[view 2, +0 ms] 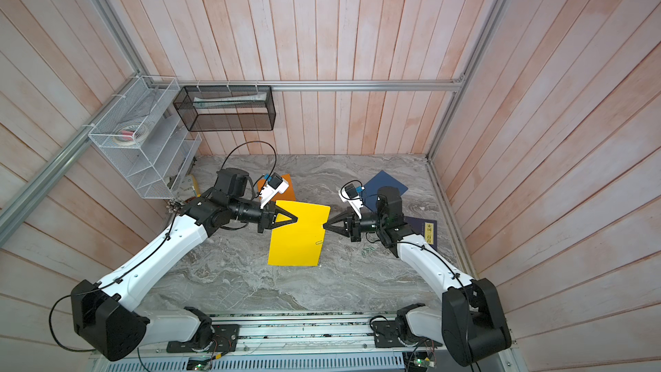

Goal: Unclip the paperclips from the documents
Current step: Place the paper clip at the center of the board.

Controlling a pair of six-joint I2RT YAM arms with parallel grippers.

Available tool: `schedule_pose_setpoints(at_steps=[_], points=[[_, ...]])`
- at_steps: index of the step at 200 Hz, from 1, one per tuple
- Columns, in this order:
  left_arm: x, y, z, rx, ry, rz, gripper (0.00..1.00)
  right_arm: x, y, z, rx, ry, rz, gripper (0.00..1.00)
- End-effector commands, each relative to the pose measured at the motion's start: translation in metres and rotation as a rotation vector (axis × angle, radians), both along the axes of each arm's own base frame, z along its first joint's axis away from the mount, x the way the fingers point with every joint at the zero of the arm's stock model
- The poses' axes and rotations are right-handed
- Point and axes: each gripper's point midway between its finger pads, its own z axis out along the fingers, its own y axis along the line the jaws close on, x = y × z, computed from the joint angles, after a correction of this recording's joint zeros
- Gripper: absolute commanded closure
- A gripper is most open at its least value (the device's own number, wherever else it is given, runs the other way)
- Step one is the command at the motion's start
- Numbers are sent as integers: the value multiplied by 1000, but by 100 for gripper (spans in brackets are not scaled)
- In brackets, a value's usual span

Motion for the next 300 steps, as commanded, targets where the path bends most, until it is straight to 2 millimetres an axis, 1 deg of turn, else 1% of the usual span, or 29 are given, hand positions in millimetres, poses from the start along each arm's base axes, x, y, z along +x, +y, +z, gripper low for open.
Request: schedule_pose_setpoints(at_steps=[1,143,300], points=[[-3,5,-1,10,-15,3,100,3,-2,7,1,-26,-9,97],[-5,7,0,12,-15,3,100,4,-4,7,-9,-33,-30,95],[-2,9,3,12,-22,10,100,5,-5,7,-8,-34,-34,92]])
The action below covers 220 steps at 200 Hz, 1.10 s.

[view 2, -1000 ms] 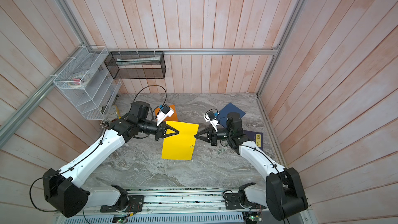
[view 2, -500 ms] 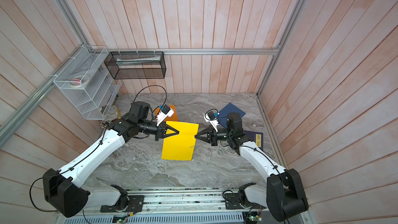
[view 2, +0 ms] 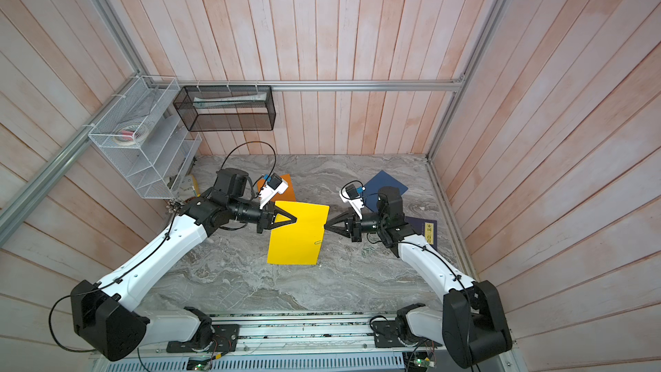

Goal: Unclip the paperclips from the documents
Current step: Place the paper clip at the center of the board.

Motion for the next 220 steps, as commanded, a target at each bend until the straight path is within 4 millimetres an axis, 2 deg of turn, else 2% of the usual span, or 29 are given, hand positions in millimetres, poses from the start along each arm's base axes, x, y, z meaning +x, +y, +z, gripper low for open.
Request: schedule_pose_setpoints(at_steps=[1,145,176,184,220], points=[[-3,5,6,3,-23,4,100,3,-2,8,3,-30,-15,92],[3,7,6,9,-38,22,100,22,-22,-5,-42,27,-169,96],[4,8,6,13,-40,28,100,30,-31,-14,-65,62,-237,96],[5,8,6,12,-43,29,100,38,-37,-20,-82,75,-297,96],[6,8,5,14,-43,32,100,48,-61,-47,-139,181,-450,96]])
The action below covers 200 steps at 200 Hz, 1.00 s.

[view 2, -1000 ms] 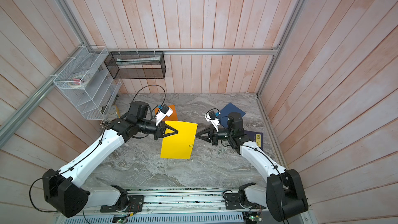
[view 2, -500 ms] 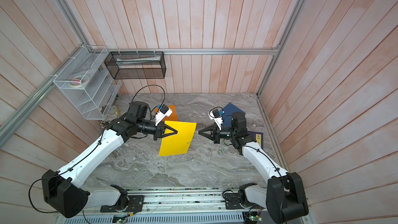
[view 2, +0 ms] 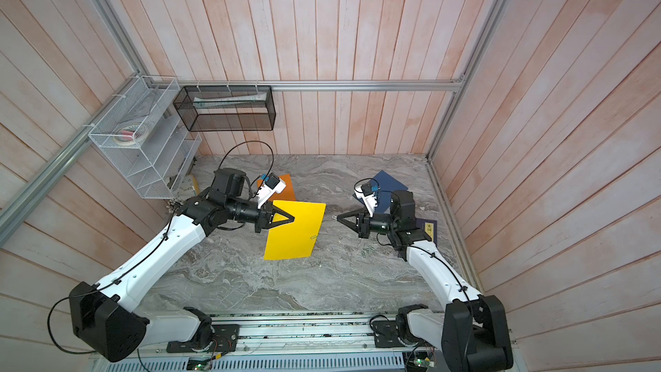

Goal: Unclip the paperclips from the documents
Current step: Place the paper clip at the center of the board.

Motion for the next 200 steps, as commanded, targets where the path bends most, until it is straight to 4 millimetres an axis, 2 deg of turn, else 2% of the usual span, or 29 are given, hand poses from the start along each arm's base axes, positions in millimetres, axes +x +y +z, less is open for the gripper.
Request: schedule_pose_setpoints(at_steps=[1,47,121,145,200], points=[[3,2,6,1,-43,9,100,8,-17,-23,-48,102,-130,96],[3,2,5,-1,-37,6,100,12,-51,-68,-121,272,-328,96],[3,2,3,3,-32,11,100,-2,-94,-149,-279,537,-585,95],[2,2,3,2,-31,9,100,-4,-99,-162,-303,584,-614,95],[2,3,2,1,-32,10,100,-1,-107,-176,-356,629,-650,94]])
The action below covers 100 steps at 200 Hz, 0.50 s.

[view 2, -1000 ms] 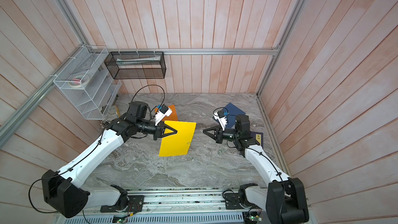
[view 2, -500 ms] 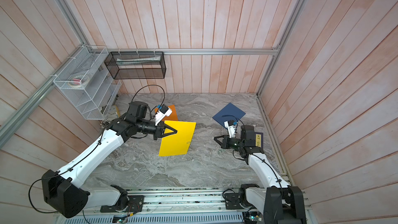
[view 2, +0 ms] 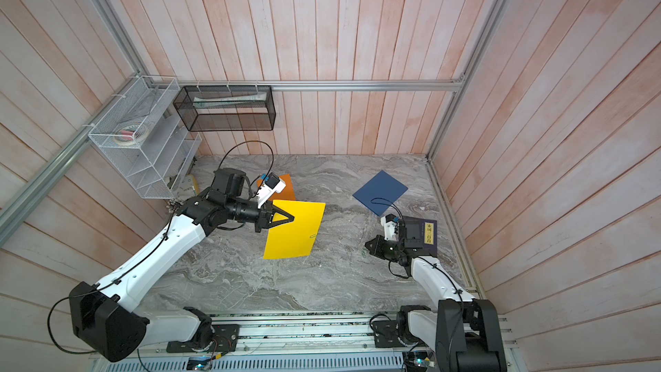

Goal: Unclip the paperclips from the documents
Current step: Place the paper clip at the center of the board.

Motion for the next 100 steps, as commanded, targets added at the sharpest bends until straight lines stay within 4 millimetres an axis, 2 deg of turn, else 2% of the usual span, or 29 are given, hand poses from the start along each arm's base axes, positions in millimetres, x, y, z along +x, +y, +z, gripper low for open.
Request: schedule_pose_setpoints(at_steps=[1,67,100], points=[[0,2,3,-6,-29,1,100,0,-8,-10,-35,50,-38,94],[-1,3,1,-2,-25,3,100,-11,-11,-32,-47,178,-65,94],[-1,2,1,-1,-23,4,100,-14,-15,-35,-64,203,-87,88]])
